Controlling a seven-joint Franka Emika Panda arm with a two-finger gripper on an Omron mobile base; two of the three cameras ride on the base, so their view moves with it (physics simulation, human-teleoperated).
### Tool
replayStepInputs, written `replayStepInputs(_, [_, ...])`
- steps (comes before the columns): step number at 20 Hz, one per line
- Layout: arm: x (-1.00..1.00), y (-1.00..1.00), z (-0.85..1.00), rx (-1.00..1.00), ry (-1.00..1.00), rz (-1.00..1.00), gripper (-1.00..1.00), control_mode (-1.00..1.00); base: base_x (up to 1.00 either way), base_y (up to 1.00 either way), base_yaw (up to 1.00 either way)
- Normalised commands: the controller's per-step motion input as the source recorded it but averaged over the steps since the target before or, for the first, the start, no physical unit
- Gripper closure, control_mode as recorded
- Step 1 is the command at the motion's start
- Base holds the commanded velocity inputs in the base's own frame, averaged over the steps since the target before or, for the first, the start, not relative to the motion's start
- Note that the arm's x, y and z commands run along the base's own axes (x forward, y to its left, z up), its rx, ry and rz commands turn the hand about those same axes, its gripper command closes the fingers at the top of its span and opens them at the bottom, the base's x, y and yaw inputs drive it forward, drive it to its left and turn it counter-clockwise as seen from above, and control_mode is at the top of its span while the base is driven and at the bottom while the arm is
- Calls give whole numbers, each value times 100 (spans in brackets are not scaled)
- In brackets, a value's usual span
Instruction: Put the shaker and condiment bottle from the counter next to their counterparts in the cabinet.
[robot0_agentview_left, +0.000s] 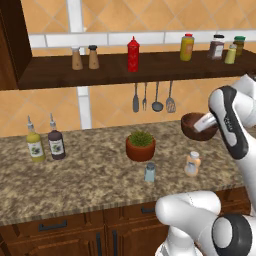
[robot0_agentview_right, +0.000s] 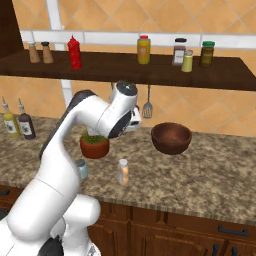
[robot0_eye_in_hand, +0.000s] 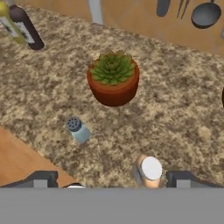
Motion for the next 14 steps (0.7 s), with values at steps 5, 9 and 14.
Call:
replayStepInputs(5, [-25,-12,-58,0,-24,0,-100,-100,0,0,0])
replayStepInputs(9, [-3,-26,-82,1,-36,0,-100,-100,0,0,0])
replayStepInputs(14, [-16,-57,-73,11,-28,7,-100,-100,0,0,0])
